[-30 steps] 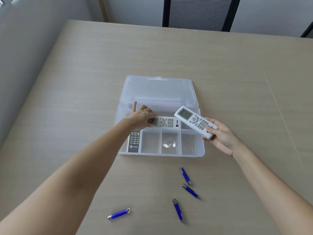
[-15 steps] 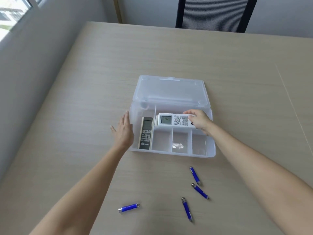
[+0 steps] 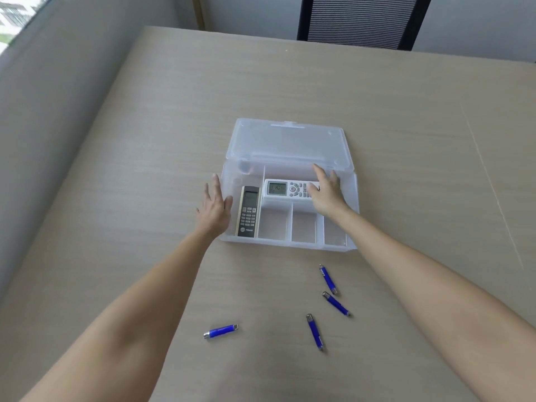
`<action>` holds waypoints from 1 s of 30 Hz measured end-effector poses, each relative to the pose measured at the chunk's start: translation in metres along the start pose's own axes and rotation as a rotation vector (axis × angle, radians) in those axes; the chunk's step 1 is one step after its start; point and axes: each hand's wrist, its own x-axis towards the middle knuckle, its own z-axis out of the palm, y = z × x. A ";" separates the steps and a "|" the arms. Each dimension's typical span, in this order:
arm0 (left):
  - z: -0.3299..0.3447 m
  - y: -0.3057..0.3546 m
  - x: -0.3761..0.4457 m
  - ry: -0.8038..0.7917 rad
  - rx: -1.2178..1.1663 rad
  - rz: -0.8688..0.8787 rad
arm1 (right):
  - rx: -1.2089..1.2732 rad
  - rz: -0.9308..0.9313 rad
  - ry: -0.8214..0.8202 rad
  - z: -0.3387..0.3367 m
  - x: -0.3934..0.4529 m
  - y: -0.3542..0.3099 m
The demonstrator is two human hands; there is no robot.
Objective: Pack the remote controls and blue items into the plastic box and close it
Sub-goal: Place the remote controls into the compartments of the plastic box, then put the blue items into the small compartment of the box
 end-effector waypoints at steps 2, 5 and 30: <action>-0.009 -0.001 -0.021 0.105 0.007 0.089 | 0.017 -0.176 0.151 -0.006 -0.030 0.000; -0.019 -0.018 -0.079 0.289 0.004 0.339 | -0.030 -0.429 0.342 -0.013 -0.095 0.019; 0.009 0.071 -0.117 -0.232 -0.300 0.106 | 0.089 0.071 0.386 -0.038 -0.110 0.088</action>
